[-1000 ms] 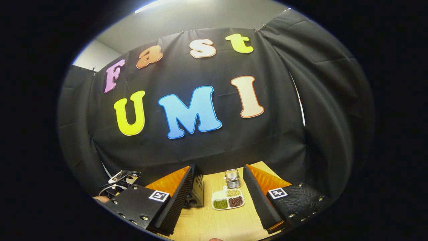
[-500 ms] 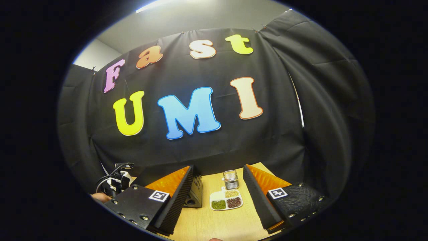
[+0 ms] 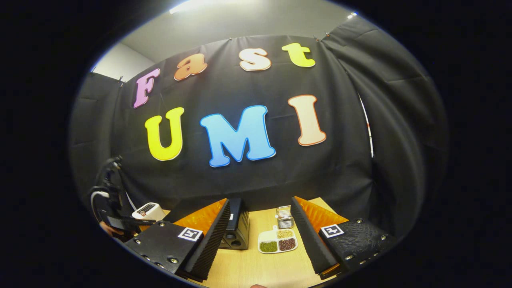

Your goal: Open the electric oven with the left hand, put the food in, and close the electric oven.

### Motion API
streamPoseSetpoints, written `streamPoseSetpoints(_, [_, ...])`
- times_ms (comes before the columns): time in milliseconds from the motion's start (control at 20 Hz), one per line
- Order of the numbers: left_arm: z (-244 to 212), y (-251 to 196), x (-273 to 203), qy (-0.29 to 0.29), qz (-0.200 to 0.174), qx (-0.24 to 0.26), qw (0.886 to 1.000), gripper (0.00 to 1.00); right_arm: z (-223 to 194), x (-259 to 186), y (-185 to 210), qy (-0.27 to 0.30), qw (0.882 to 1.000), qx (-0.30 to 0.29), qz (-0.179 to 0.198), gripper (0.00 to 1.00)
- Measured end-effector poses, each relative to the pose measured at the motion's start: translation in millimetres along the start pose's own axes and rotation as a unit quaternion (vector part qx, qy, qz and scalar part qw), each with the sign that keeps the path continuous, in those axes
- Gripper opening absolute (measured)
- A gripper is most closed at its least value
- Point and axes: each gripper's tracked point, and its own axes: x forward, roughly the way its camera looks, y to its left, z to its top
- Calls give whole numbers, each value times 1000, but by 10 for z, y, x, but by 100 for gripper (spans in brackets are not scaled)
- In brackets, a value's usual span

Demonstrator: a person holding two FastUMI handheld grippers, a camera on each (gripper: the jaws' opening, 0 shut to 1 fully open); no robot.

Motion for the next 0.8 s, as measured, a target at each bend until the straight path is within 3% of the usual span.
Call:
streamPoseSetpoints(150, [594, -6, -660, -124, 18, 12, 992, 96, 157, -76, 228, -19, 1000, -6, 17, 92])
streamPoseSetpoints(350, [1046, 152, -1412, -240, 57, 36, 968, 97, 414, -225, 541, -54, 998, -17, 36, 92])
streamPoseSetpoints(450, [1131, 164, -1563, -261, 58, 43, 962, 96, 503, -309, 704, -64, 997, -18, 47, 92])
streamPoseSetpoints(800, [1164, 145, -1711, -258, 33, 35, 965, 98, 491, -510, 962, -63, 997, -21, 46, 92])
